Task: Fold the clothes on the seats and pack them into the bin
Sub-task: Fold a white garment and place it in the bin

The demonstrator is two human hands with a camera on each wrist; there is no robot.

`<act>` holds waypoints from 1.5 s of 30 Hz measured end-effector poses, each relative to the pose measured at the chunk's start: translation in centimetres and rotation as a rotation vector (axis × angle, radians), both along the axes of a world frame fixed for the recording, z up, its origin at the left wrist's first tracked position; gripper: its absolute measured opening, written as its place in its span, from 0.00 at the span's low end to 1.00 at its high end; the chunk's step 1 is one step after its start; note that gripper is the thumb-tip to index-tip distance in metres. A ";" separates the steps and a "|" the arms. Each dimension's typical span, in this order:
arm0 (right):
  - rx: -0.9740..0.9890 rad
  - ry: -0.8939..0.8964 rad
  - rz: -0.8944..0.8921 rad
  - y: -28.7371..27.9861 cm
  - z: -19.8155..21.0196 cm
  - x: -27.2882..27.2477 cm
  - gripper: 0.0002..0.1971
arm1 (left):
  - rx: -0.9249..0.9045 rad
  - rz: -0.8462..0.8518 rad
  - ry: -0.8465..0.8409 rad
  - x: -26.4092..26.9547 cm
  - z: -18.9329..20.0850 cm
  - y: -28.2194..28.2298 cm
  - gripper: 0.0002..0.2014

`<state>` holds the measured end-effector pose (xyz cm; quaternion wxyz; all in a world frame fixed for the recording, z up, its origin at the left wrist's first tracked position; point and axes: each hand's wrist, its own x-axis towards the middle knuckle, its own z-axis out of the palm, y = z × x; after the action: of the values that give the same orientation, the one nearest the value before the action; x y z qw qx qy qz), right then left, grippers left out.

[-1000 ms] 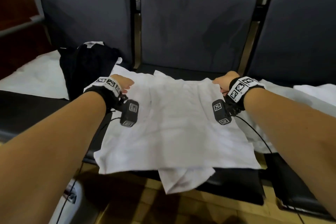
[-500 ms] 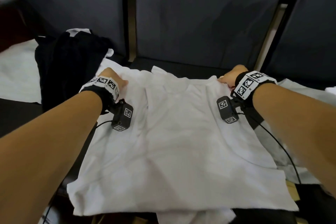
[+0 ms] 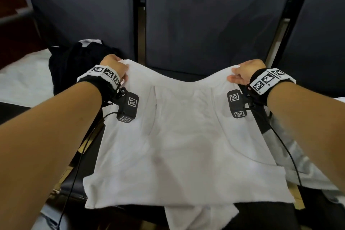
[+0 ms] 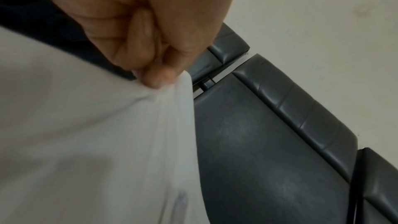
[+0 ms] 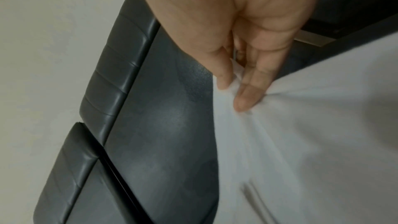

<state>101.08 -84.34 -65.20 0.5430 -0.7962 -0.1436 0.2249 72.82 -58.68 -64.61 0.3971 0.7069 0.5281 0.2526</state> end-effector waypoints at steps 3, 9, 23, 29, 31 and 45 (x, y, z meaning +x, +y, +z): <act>0.129 -0.002 -0.036 -0.2 1.8 -1.0 0.12 | 0.009 0.005 -0.094 -0.1 1.6 -0.1 0.12; 0.292 0.031 -0.189 -3.1 4.3 -4.1 0.11 | -0.083 -0.073 -0.241 -3.2 3.7 -2.4 0.09; 0.223 0.193 -0.115 -17.9 3.5 -16.0 0.09 | -0.248 -0.173 -0.349 -15.7 1.0 -12.9 0.07; -0.143 0.014 0.038 -21.7 -1.0 -16.9 0.10 | -0.296 -0.201 -0.200 -19.6 -2.3 -15.0 0.06; -0.170 -0.031 0.044 -21.9 -1.2 -16.6 0.11 | -0.248 -0.210 -0.164 -20.3 -2.3 -15.0 0.05; -0.738 -0.620 0.356 -20.5 -0.2 -19.1 0.12 | 0.180 -0.513 0.614 -20.8 -1.9 -16.1 0.04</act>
<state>82.02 -104.88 -65.45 0.1110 -0.9273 -0.3424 0.1029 52.04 -74.75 -66.56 0.2079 0.8901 0.4044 -0.0320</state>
